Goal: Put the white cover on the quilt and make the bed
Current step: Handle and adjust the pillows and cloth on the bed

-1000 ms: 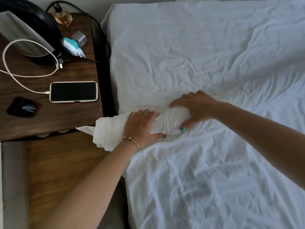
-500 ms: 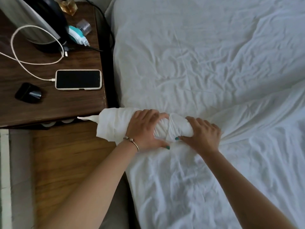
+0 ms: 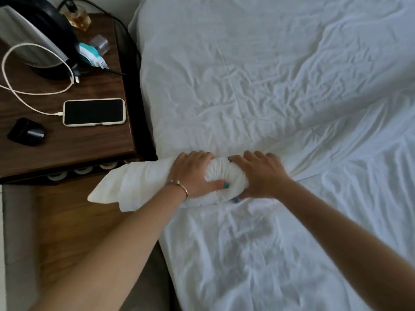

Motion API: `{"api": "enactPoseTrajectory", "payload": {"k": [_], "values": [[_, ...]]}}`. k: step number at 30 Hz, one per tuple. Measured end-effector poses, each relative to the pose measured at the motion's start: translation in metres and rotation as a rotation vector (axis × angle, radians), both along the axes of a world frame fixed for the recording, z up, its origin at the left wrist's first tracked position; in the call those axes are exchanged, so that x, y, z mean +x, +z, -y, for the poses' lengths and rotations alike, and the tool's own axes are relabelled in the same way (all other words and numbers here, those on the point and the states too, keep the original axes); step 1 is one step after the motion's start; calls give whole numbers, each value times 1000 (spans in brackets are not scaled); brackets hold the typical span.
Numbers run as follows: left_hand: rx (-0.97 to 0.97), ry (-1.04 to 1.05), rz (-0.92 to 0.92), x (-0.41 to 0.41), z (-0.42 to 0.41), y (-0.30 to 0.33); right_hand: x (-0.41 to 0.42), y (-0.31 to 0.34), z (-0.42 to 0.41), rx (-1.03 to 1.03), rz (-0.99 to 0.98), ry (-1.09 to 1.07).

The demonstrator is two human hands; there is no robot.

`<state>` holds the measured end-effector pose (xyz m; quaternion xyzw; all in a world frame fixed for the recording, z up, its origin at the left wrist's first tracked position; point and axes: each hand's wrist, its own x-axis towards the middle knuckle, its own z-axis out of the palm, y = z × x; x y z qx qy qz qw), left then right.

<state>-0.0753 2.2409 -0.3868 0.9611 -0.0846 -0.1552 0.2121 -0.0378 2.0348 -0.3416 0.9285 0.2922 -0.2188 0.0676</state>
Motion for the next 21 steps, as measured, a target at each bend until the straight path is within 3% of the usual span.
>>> {"api": "enactPoseTrajectory", "payload": {"k": [3, 6, 8, 10, 13, 17, 21], "values": [[-36, 56, 291, -27, 11, -12, 51, 29, -2, -136, -361, 79], [-76, 79, 386, -29, 12, -19, 80, 22, -4, -292, -462, 77], [-88, 67, 381, -25, 10, -23, 71, 9, -7, -283, -501, 2], [-99, 50, 340, -21, 10, -25, 52, -1, -4, -243, -373, -37], [-128, 18, 293, -16, 10, -25, 14, -17, 14, -87, 13, -101], [-146, -16, 392, -33, 12, -27, -62, -50, 35, 224, 453, -198], [-116, -6, 365, -56, 16, -17, -84, -57, 38, 253, 599, -237]]}}
